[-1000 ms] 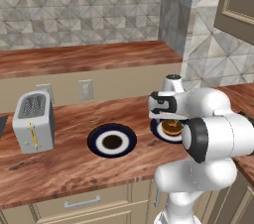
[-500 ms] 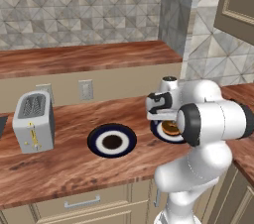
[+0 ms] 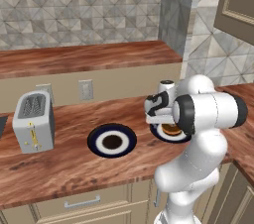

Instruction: Move the dessert items from the plate to the tray.

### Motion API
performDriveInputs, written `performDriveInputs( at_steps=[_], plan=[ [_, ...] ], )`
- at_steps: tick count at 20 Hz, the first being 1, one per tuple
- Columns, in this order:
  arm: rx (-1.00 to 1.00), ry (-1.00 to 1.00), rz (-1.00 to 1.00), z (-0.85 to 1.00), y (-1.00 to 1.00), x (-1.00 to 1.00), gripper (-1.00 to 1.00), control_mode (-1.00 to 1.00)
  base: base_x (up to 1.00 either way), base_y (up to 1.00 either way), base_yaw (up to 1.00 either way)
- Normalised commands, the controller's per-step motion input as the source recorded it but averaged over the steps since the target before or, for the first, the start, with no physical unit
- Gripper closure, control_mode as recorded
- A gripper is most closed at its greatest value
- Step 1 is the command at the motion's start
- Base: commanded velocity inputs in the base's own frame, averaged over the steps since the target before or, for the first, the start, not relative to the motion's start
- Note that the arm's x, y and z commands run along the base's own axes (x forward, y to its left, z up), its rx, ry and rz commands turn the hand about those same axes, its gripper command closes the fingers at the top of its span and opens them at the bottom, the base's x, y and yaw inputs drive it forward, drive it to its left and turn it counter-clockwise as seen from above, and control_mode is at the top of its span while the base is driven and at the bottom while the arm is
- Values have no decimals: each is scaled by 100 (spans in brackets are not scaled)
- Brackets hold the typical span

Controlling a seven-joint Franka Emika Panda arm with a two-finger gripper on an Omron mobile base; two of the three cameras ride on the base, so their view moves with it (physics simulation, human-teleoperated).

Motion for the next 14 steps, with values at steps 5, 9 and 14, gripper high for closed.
performDriveInputs(
  at_steps=[5,9,14],
  plan=[
    [1,0,0,-28,-14,-6,-100,-100,0,0,0],
    [3,0,0,-17,0,-1,100,-100,0,0,0],
    [0,-4,0,0,0,0,100,-100,0,0,0]
  ],
)
